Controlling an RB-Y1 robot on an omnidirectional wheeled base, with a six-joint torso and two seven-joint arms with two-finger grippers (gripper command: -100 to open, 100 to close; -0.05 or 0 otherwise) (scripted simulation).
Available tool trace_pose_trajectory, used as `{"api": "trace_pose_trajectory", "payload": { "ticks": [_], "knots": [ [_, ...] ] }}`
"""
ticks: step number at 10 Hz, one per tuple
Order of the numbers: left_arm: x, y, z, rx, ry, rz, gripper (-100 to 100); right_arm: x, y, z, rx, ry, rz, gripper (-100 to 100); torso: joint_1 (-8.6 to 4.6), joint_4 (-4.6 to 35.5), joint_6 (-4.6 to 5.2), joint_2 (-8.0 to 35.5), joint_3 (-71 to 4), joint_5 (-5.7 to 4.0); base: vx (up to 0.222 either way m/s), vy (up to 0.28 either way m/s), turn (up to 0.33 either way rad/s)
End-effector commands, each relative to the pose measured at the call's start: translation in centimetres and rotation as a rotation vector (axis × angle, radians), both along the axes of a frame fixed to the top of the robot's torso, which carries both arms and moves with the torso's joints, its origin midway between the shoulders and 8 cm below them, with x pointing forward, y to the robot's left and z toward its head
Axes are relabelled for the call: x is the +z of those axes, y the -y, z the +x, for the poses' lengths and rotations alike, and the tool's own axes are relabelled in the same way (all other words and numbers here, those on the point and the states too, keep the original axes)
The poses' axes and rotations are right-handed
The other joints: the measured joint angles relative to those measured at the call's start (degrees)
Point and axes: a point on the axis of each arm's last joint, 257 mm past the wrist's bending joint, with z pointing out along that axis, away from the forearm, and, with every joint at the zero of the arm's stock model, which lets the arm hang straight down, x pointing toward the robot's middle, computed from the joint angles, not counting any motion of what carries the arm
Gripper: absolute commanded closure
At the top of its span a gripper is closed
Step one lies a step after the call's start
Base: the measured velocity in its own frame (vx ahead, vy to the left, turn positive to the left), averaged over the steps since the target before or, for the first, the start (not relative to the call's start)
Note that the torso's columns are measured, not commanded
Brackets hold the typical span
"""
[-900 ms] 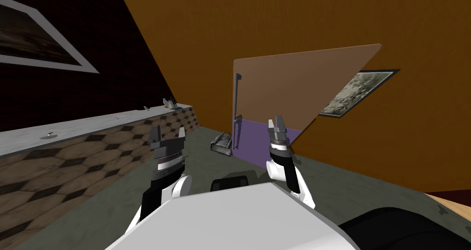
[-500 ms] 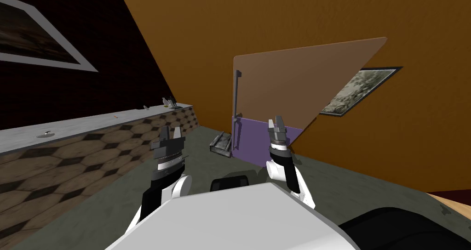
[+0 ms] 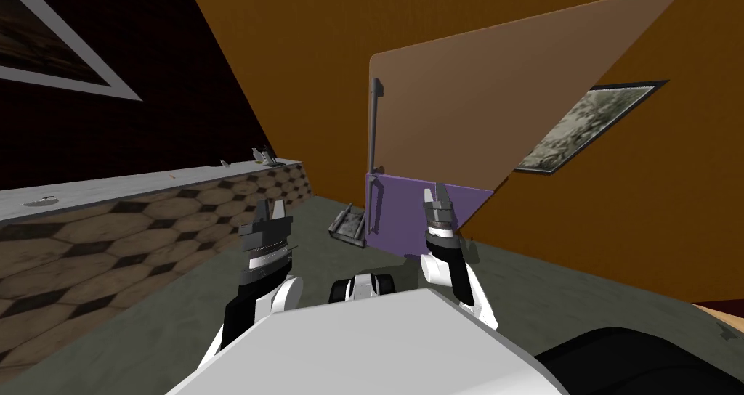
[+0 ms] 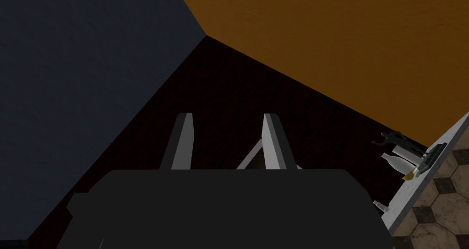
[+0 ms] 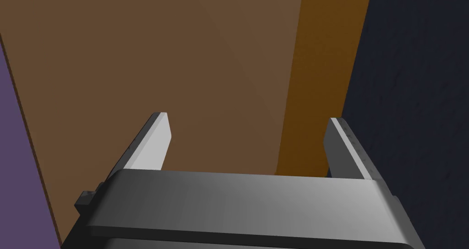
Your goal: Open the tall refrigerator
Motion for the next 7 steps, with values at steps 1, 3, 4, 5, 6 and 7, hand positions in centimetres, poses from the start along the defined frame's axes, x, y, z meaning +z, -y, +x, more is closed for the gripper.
{"api": "trace_pose_trajectory", "payload": {
  "ticks": [1,3,4,5,6,7],
  "knots": [
    [0.0,0.0,0.0,0.000,0.000,0.000,0,-0.3,-0.1,0.0,-0.011,-0.018,-0.054,-100,0.00,4.2,0.00,4.2,-8.5,0.00,0.012,-0.001,0.074],
    [0.0,0.0,0.0,0.000,-0.001,0.000,0,-1.0,0.3,0.0,-0.053,-0.050,-0.143,-100,-0.01,6.7,0.00,6.7,-13.5,0.00,0.019,-0.006,0.117],
    [0.0,0.0,0.0,0.000,-0.001,0.000,0,-1.5,0.7,0.0,-0.087,-0.071,-0.193,-100,-0.02,6.8,0.00,6.8,-13.8,0.00,0.032,-0.012,0.186],
    [0.0,0.0,0.0,0.000,-0.001,0.000,0,-2.0,1.3,-0.2,-0.128,-0.093,-0.245,-100,-0.01,6.9,-0.01,6.8,-13.9,0.00,0.043,-0.019,0.217],
    [0.0,0.0,0.0,0.000,-0.001,0.000,0,-2.5,2.1,-0.3,-0.175,-0.118,-0.298,-100,-0.02,6.9,0.00,6.8,-13.9,-0.01,0.053,-0.018,0.254],
    [0.0,0.0,0.0,0.000,-0.001,0.000,0,-3.1,3.0,-0.5,-0.225,-0.146,-0.350,-100,0.00,6.9,0.00,6.8,-13.9,0.00,0.050,-0.019,0.223]
  ]
}}
